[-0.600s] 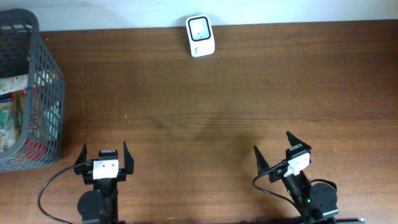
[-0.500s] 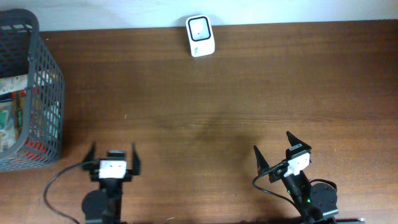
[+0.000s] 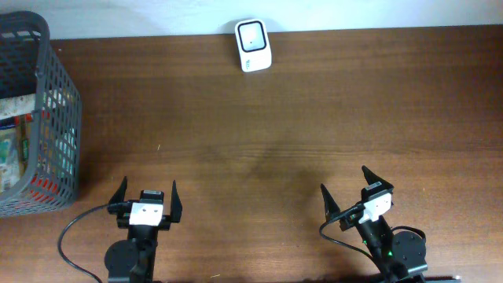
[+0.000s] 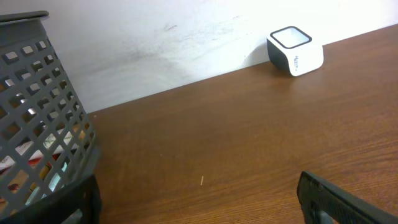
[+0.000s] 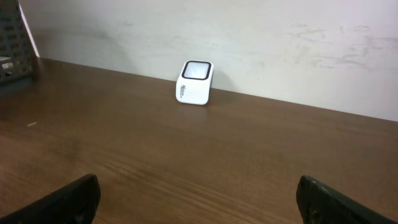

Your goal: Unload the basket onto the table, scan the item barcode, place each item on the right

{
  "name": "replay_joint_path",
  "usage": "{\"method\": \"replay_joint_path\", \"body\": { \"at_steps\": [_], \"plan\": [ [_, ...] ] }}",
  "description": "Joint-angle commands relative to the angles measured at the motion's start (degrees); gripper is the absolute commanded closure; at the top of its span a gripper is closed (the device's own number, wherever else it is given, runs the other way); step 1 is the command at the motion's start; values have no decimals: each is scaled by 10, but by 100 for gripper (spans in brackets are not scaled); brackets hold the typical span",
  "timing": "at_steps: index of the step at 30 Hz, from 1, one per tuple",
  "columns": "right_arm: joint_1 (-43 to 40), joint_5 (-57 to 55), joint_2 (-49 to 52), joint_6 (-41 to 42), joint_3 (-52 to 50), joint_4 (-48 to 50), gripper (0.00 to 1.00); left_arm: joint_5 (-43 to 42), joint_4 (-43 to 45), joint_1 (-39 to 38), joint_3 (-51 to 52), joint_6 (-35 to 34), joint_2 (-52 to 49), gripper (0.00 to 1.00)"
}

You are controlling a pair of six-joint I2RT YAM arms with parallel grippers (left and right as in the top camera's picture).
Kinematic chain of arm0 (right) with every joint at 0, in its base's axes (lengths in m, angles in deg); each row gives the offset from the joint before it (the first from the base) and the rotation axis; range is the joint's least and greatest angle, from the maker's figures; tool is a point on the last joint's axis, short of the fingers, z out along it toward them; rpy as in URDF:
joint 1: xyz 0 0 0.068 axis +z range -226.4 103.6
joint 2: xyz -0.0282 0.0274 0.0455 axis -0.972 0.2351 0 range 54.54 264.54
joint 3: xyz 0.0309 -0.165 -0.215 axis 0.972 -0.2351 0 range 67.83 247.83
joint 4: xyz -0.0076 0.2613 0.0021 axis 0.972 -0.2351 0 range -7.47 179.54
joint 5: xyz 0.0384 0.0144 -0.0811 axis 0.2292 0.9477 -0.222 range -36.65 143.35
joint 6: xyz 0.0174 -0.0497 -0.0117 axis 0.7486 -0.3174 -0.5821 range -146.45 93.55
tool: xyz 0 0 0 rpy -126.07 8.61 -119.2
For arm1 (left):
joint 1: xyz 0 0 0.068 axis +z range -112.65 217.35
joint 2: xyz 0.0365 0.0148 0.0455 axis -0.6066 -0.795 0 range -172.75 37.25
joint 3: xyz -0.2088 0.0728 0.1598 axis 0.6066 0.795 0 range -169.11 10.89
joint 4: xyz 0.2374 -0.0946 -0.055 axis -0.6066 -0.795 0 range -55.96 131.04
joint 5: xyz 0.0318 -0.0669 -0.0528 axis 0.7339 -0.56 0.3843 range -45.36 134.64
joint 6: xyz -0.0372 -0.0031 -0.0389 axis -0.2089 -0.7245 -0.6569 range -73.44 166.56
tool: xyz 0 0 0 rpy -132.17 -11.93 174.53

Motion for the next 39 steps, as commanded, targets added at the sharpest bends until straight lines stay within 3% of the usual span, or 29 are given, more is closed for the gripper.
{"method": "replay_joint_path", "body": {
  "at_steps": [1,39],
  "plan": [
    [5,1,-5,-4,-5,0,1,-9,-1,-2,2,7,3,1],
    [5,1,-5,-4,-5,0,1,-19,25,-2,2,7,3,1]
  ]
}}
